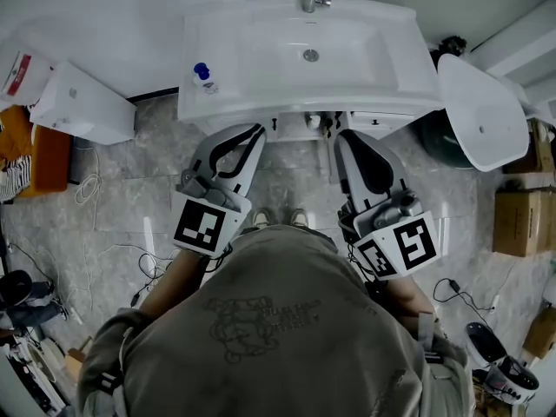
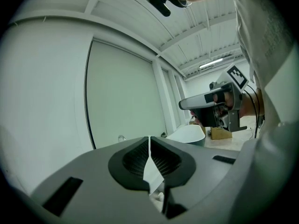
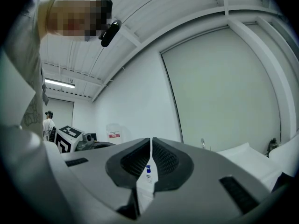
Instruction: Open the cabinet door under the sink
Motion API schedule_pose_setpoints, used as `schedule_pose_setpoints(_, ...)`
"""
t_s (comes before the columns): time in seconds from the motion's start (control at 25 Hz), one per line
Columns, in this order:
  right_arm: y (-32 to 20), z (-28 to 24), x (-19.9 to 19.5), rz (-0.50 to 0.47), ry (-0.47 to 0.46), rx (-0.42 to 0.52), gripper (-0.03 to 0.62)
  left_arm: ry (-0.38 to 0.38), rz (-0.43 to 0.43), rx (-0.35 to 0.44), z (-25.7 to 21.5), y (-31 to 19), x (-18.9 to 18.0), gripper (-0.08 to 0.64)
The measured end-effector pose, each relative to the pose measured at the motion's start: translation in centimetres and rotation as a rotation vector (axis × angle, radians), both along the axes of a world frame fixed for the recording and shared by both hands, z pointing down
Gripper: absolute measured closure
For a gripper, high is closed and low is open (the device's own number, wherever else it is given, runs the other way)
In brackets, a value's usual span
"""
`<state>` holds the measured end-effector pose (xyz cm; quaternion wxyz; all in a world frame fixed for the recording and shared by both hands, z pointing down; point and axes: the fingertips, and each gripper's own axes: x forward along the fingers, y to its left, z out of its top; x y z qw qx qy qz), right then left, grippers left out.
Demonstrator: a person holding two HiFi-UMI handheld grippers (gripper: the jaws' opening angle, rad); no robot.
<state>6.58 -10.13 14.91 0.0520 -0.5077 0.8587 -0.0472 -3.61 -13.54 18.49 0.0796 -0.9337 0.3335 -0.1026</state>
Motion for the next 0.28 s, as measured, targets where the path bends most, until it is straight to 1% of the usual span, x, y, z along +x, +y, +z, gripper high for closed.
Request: schedule_pose_setpoints(0.28,-0.05,-0.17,0.12,0.007,-0.005,0.007,0.557,0.011,-0.002,-0.006,-0.21,-0.35,-0.03,0.534)
